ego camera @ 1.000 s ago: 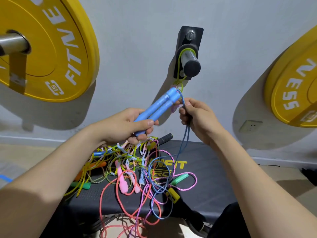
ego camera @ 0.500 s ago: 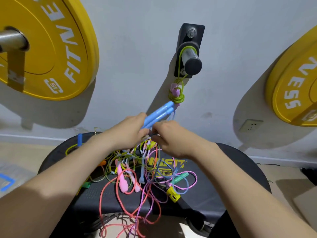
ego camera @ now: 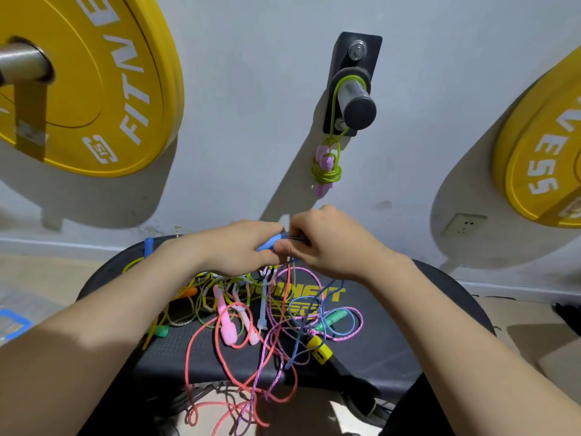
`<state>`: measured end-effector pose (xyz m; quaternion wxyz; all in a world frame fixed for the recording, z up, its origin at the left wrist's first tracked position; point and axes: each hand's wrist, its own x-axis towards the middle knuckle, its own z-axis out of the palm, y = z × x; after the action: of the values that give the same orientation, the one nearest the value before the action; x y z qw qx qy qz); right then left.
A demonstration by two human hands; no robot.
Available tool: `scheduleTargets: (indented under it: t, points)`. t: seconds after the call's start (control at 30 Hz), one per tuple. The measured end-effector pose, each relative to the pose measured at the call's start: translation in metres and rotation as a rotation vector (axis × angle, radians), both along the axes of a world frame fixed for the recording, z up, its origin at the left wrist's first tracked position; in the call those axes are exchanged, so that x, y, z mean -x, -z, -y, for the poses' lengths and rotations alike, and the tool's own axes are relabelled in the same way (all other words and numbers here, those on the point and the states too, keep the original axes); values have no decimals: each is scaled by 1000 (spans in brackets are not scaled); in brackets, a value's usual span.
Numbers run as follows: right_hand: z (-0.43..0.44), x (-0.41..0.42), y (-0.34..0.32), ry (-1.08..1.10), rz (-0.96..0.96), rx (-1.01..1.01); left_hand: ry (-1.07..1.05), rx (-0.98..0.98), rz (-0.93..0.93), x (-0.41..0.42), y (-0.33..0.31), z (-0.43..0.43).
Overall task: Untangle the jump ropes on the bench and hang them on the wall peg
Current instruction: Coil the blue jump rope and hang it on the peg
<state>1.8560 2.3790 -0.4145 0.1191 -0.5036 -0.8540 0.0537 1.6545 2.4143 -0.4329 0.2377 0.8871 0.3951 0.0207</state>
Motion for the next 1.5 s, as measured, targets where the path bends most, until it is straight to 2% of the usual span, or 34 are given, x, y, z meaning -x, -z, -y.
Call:
scheduleTargets:
  t: [0.17, 0.23, 0.3, 0.33, 0.37, 0.43, 0.47, 0.53, 0.6, 0.7, 0.8, 0.87, 0.93, 1.0, 1.07, 1.17, 1.27, 1.33, 1.4, 1.43, 1.5]
  points:
    - [-7, -23, -8, 146, -56, 26, 81, 191, 18, -2, -8, 4]
    - [-8, -24, -7, 209, -5, 28, 86, 233, -11, -6, -6, 6]
    - [-11, -32, -7, 254, 39, 89, 62, 155, -115, -5, -4, 4]
    - [-14, -40, -7, 250, -1, 163, 24, 81, -185, -3, -4, 2]
    - [-16, -50, -7, 227, -114, 265, -26, 7, -245, -1, -4, 1]
    - [-18, -64, -4, 176, -455, 463, -96, -75, -290, 2, -5, -1]
    - [-18, -65, -1, 165, -595, 495, -86, -64, -274, 2, -5, -1]
    - [-20, -60, 7, 148, -724, 410, -4, 62, -167, -2, -6, 0]
    - [-24, -54, 11, 132, -729, 309, 86, 225, 36, -4, -12, 6]
    - [-30, -58, 8, 200, -754, 275, 141, 398, 414, -1, -29, 9]
    - [-27, -56, 11, 195, -678, 250, -46, 311, 557, 10, -34, 0]
    - [-19, -40, 16, 125, -596, 448, -216, 147, 514, 15, -29, -7]
    - [-9, -19, 18, 19, -516, 609, -299, -56, 332, 19, -21, -14]
    - [-3, -4, 15, -76, -357, 532, -334, -210, 184, 20, -12, -19]
    - [3, 4, 8, -132, -235, 374, -353, -275, 150, 23, -5, -22]
    - [5, -6, -2, -125, -293, 128, -271, -238, 86, 21, 0, -20]
    - [-6, -19, -5, 47, -159, -142, -69, -146, -27, 11, 2, -10]
    - [-13, -24, -2, 167, -98, -239, 52, -71, -94, 4, 3, -2]
    - [-18, -30, 4, 249, -119, -262, 140, -10, -111, 0, 1, 3]
    - [-23, -35, 6, 276, -150, -214, 173, 6, -81, -1, -1, 5]
    - [-31, -51, 11, 238, -329, -29, 180, -3, 89, -1, -6, 8]
